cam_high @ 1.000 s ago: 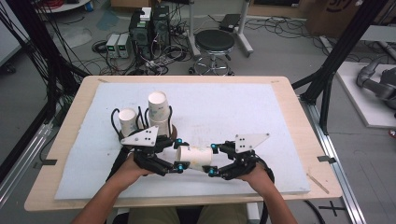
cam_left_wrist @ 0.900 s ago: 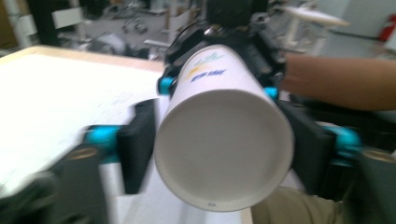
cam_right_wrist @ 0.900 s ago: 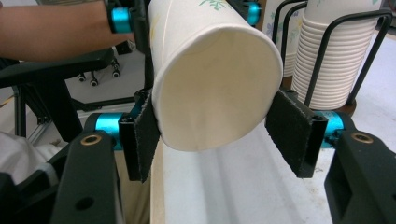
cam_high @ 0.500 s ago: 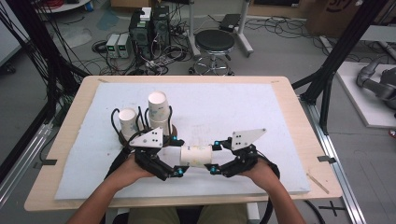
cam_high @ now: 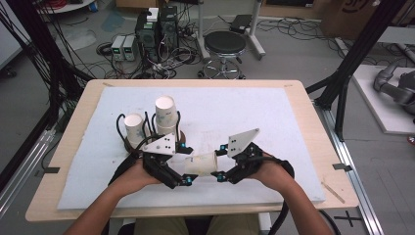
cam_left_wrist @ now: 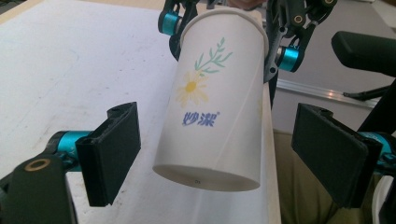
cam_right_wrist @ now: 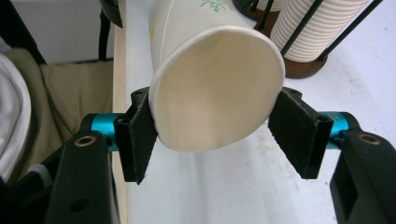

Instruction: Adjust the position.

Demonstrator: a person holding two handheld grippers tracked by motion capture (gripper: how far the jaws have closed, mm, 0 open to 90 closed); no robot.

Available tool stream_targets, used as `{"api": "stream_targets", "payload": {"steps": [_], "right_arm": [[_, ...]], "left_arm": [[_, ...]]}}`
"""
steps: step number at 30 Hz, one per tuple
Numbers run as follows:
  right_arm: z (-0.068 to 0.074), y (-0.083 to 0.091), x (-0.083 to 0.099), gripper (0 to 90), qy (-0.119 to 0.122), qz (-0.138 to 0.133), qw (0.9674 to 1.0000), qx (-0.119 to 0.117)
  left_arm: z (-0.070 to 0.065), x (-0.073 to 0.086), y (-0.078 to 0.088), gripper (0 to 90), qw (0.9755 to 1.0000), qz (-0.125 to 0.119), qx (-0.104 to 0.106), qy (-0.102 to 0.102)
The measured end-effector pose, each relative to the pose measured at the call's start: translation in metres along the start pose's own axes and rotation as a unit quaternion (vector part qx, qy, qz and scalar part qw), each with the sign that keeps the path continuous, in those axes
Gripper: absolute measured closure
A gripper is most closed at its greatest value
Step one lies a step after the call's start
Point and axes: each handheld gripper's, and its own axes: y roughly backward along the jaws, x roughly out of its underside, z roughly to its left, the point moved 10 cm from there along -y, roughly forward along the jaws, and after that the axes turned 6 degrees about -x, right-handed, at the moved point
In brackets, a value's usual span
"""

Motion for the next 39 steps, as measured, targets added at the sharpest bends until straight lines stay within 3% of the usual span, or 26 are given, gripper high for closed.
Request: {"api": "stream_targets", "payload": {"steps": [11,24,39], "right_arm": [[0.000,-0.002,-0.007,34.8,0.020,0.059,0.9980,-0.006],[0.001,-0.007,-0.012,34.7,0.033,0.103,0.9940,-0.015],[0.003,-0.010,-0.015,34.2,0.043,0.162,0.9855,-0.027]], "left_arm": [[-0.001,0.005,-0.004,18.9,0.9994,0.032,0.003,-0.016],[-0.005,0.009,-0.012,22.6,0.9967,0.071,0.015,-0.035],[-0.006,0.016,-0.021,28.7,0.9941,0.101,0.022,-0.034]]}}
